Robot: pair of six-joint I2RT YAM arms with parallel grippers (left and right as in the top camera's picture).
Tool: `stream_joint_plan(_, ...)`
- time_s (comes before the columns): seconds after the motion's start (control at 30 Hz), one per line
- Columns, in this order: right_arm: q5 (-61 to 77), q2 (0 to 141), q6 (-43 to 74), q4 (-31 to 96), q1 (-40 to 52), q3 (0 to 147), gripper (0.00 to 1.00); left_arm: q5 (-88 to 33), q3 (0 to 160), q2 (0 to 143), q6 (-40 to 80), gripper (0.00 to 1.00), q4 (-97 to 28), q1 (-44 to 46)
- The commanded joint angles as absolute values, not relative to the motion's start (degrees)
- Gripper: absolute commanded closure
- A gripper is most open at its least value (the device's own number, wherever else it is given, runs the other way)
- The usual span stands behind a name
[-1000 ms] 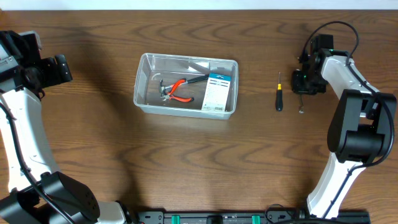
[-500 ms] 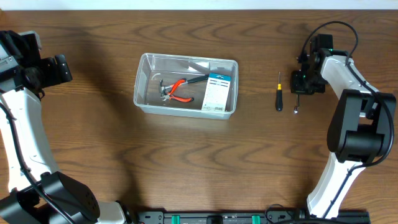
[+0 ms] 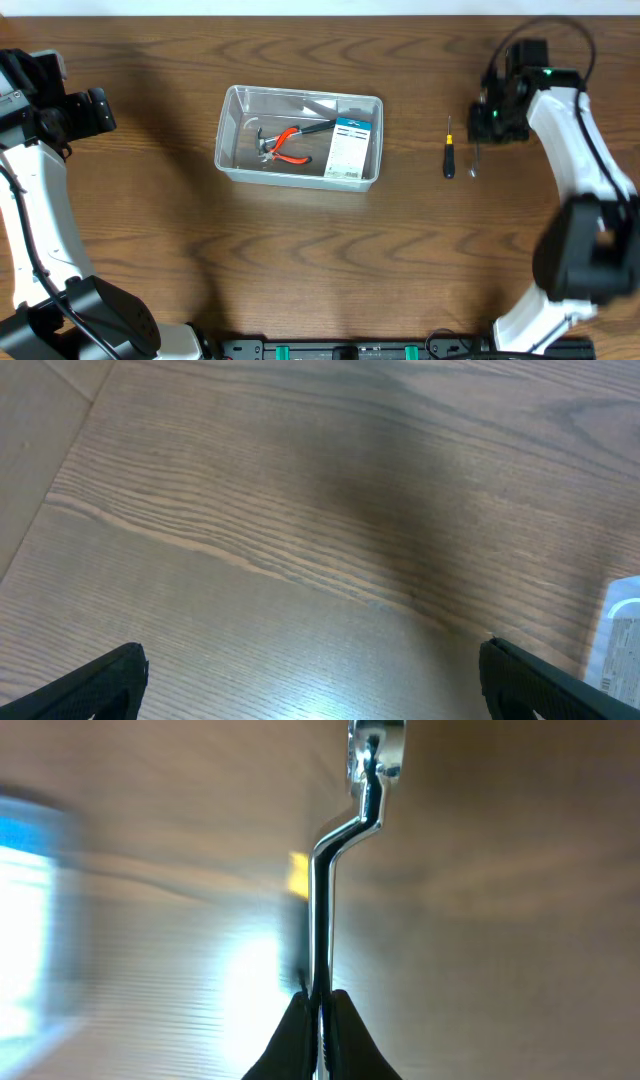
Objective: Pack container
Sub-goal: 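Carry the wrench into the container and lower it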
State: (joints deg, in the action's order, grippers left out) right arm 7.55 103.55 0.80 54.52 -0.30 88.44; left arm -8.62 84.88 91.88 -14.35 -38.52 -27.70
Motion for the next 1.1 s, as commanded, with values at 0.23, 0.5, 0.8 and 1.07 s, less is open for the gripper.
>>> stream_joint_plan(0.23, 12.32, 87.02, -19.88, 38.0, 26.63, 90.72, 0.99, -8.54, 85.25, 92.27, -14.02, 0.02, -38.5, -27.9)
stream_joint_plan(0.5, 12.29, 99.85, -46.74, 31.68, 37.23, 90.7, 0.99, -8.54, 85.25, 92.27, -14.02, 0.02, -38.5, -27.9)
stream_joint_plan(0.8, 12.53, 117.27, -54.61, 19.25, 35.11, 90.72, 0.99, -8.51, 85.25, 92.27, -14.02, 0.02, -38.5, -27.9)
stream_joint_plan(1.07, 14.33, 121.86, -50.24, 14.48, 34.96, 90.7, 0.89, -8.54, 85.25, 92.27, -14.02, 0.02, -38.5, -27.9)
